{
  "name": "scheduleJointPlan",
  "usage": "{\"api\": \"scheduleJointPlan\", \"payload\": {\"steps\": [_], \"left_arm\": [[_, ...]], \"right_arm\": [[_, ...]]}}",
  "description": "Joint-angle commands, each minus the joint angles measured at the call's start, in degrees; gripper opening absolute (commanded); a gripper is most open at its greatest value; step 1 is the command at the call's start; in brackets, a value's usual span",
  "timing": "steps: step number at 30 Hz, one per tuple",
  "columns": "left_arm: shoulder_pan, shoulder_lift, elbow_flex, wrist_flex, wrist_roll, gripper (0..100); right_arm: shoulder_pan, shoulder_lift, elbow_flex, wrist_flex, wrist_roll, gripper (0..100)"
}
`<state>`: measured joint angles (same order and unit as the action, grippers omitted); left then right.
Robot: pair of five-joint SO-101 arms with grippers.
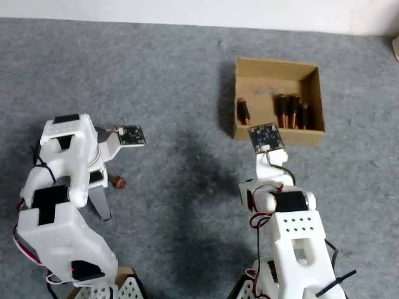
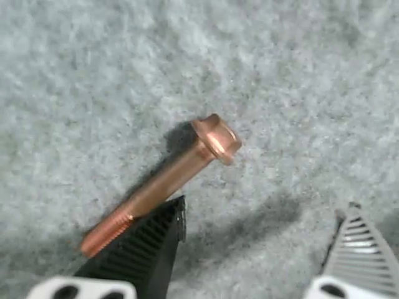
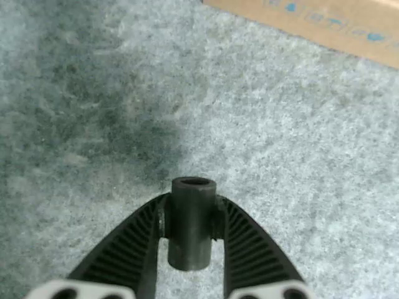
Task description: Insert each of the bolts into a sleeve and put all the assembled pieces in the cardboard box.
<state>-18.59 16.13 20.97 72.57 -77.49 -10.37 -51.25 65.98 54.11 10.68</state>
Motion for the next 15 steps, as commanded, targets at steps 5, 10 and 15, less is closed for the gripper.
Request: {"api": "scheduleJointPlan", "payload": {"steps": [5,10,15], "left_arm": [[-0.5,0.3,-3.2,-0.3,-33.0,35],[-0.6,0.3,-3.1,0.4,-32.9,6],[-0.6,0.0,-4.1,5.5,-32.9,6]], "right_arm": [[0.5,-1.2,-0.1,-1.2,0.7,0.5],[0.5,-1.2,-0.1,-1.2,0.7,0.5],[0.5,-1.2,-0.1,-1.2,0.7,0.5]]}}
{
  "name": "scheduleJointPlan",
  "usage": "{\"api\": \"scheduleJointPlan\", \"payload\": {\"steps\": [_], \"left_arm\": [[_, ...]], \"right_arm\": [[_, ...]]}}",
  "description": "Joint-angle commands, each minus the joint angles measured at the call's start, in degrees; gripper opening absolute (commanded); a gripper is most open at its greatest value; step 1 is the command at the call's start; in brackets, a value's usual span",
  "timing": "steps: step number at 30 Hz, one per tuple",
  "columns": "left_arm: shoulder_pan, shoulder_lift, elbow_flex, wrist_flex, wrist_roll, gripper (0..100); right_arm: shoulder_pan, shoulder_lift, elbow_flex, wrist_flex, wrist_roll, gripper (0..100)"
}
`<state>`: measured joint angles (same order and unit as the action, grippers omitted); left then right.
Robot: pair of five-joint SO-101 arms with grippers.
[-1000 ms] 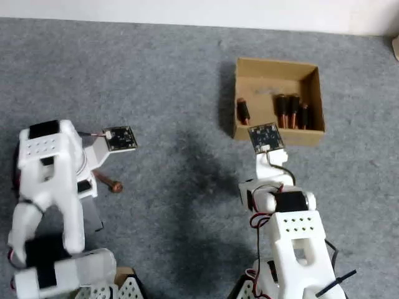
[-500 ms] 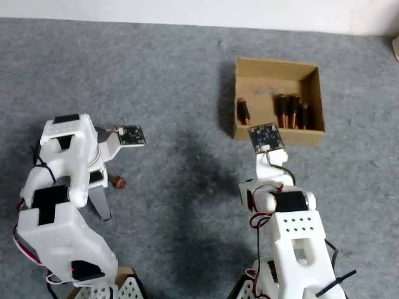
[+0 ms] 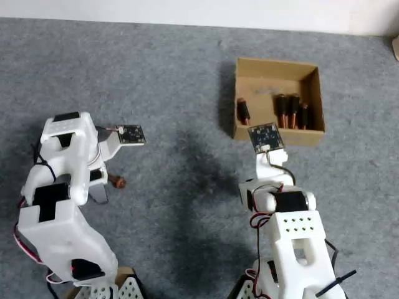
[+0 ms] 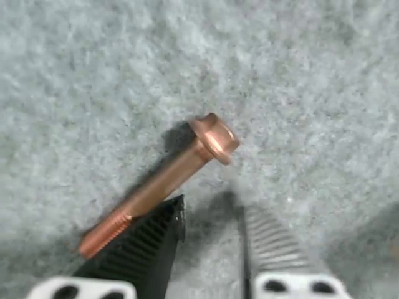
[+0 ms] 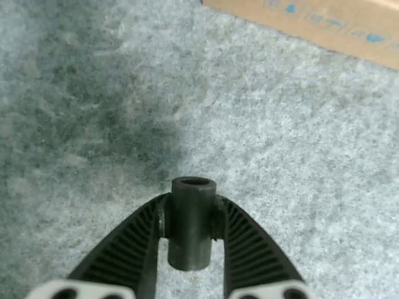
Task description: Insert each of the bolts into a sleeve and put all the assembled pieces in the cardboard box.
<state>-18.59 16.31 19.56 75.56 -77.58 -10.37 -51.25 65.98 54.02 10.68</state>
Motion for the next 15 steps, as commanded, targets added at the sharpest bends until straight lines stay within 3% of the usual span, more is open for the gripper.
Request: {"api": "scheduleJointPlan", "payload": {"steps": [1,15], "left_arm": [[-0.7,-0.1,-3.3,3.4,-32.8,6],[-0.5,-0.1,-19.0,25.5,-30.0,0]], "right_arm": [[0.5,-1.2,-0.1,-1.1,0.7,0.5],[0.5,-1.2,-0.1,-1.1,0.7,0.5]]}}
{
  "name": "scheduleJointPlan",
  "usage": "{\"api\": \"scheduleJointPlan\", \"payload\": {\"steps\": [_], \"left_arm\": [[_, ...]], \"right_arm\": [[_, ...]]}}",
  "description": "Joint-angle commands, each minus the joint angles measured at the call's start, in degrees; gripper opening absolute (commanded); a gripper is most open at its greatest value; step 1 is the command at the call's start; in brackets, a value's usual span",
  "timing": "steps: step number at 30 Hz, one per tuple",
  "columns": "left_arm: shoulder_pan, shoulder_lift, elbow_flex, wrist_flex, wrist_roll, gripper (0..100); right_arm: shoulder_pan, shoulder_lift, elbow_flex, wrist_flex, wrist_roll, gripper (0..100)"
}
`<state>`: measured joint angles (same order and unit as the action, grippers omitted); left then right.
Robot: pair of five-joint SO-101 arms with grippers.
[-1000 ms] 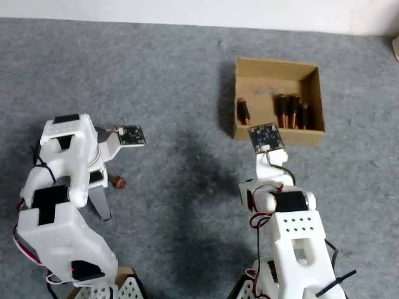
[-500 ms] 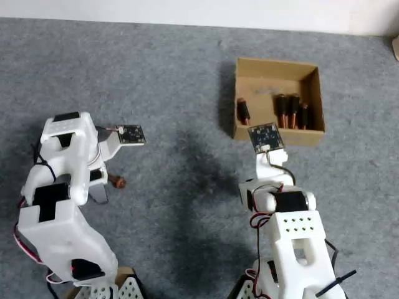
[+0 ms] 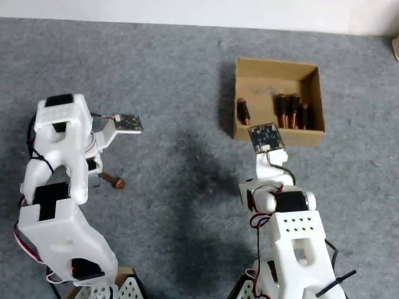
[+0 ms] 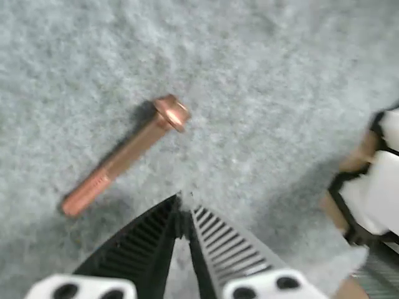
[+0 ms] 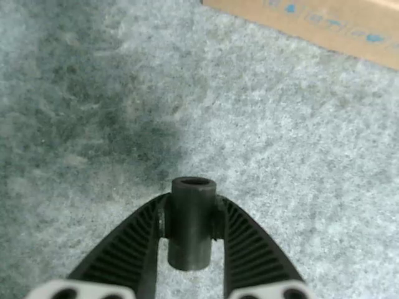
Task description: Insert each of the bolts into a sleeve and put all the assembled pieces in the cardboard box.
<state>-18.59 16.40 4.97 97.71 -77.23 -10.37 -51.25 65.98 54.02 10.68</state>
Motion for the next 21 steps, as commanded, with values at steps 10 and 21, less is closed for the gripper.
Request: {"api": "scheduleJointPlan", "payload": {"steps": [10,21], "left_arm": [[1.7,-0.9,-4.4,3.1,-30.6,26],[6.1,6.4,-5.0,-1.0,-30.6,30]], "right_arm": [[0.5,-1.2,-0.2,-1.1,0.7,0.5],[0.5,-1.2,-0.1,-1.1,0.7,0.5]]}}
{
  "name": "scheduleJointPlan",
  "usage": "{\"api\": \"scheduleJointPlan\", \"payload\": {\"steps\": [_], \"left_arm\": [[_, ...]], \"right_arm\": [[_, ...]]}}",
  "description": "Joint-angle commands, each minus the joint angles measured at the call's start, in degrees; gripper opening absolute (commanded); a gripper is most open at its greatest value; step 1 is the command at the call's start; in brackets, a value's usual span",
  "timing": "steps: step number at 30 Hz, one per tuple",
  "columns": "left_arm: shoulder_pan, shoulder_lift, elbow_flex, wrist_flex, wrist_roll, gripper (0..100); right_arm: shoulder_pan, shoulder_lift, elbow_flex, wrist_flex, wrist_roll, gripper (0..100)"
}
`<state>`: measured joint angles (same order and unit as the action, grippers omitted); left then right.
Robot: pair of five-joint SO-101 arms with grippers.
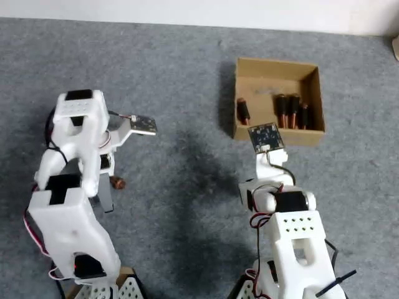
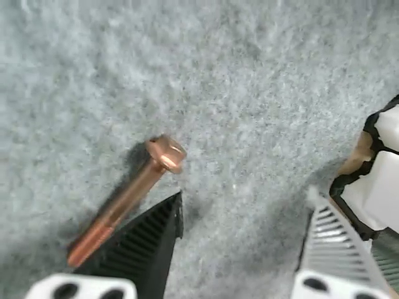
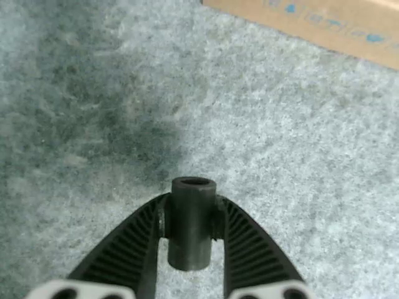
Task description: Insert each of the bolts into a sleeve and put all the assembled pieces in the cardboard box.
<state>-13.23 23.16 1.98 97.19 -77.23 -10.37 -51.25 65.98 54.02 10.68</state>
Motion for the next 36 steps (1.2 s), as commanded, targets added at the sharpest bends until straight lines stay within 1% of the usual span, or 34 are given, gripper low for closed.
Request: {"api": "scheduleJointPlan", "payload": {"steps": [1,4,11,16,22,26,33,34,36], "left_arm": [[0.7,-0.4,-2.0,-0.5,-30.6,29],[0.7,0.1,-2.0,-2.5,-30.5,27],[-0.6,0.5,-1.2,-7.1,-30.6,27],[-0.7,6.3,-3.2,-9.7,-30.3,27],[-1.3,11.2,-8.0,-9.3,-30.2,27],[-1.3,12.5,-10.6,-8.1,-27.3,27],[-1.4,13.7,-11.5,-7.8,-27.3,27],[-1.7,13.7,-11.5,-7.8,-27.3,25],[-2.0,13.7,-11.4,-7.7,-27.4,17]], "right_arm": [[0.5,-1.2,-0.1,-1.1,0.7,0.5],[0.5,-1.2,-0.2,-1.1,0.7,0.5],[0.5,-1.2,-0.2,-1.1,0.7,0.5],[0.5,-1.2,-0.2,-1.1,0.7,0.5],[0.5,-1.2,-0.2,-1.1,0.7,0.5],[0.5,-1.2,-0.2,-1.1,0.7,0.5],[0.5,-1.2,-0.2,-1.1,0.7,0.5],[0.5,-1.2,-0.2,-1.1,0.7,0.5],[0.5,-1.2,-0.2,-1.1,0.7,0.5]]}}
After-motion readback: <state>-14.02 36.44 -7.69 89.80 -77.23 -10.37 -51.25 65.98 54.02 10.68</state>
